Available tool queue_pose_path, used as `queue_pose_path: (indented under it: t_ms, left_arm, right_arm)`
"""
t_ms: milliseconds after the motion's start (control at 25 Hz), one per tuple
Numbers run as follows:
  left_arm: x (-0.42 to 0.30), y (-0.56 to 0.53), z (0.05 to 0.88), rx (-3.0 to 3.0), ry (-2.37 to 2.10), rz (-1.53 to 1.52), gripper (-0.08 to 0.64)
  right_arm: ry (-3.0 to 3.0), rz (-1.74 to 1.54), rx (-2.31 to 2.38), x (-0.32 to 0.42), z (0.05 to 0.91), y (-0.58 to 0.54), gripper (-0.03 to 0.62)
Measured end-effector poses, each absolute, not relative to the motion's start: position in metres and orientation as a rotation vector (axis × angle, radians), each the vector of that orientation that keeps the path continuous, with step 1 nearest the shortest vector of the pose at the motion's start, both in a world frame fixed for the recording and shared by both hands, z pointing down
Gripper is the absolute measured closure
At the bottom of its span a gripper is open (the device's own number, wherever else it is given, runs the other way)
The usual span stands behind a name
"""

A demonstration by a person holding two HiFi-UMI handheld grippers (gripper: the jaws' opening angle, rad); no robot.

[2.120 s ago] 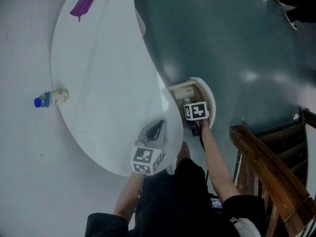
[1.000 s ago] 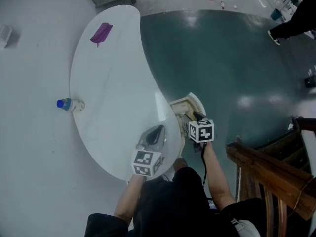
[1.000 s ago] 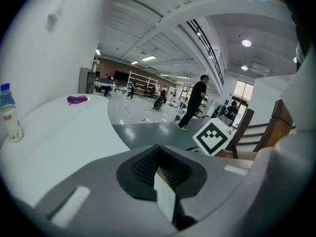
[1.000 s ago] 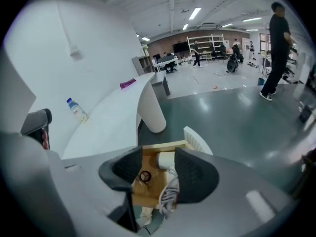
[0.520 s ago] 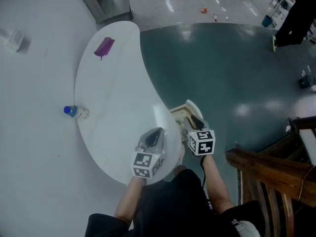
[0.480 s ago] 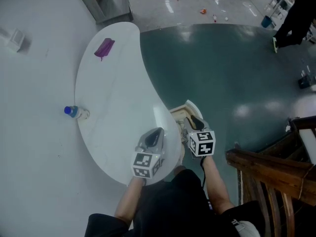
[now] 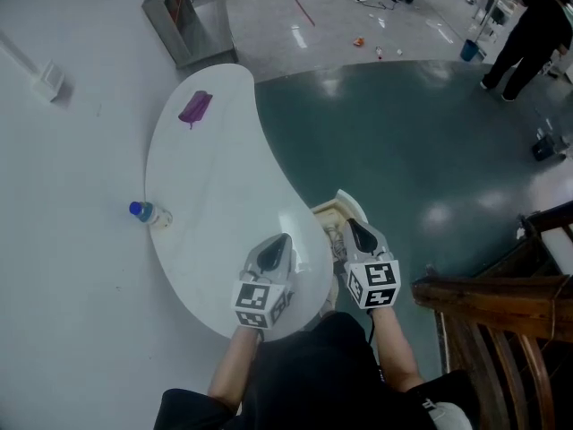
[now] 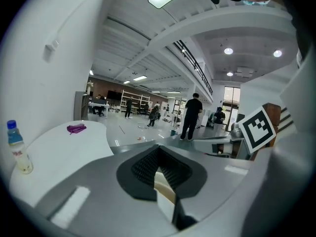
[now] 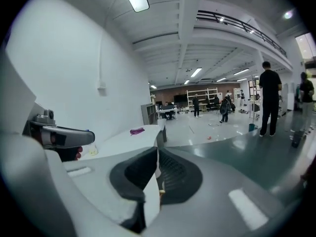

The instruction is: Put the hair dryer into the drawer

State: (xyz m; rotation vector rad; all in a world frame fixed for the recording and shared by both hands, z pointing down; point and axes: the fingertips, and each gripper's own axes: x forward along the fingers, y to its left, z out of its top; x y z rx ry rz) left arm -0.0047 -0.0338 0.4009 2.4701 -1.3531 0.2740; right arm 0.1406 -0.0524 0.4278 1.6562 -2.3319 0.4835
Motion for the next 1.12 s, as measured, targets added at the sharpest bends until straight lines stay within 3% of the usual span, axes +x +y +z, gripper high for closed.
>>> queue_pose_path:
  t_ms: [1120]
  left_arm:
    - [-0.013, 0.031, 0.36, 2.647, -1.255, 0.243, 0.552]
  right_arm:
    - [-2.317, 0.308, 1.85, 0.14, 0.371, 0.049, 0.588]
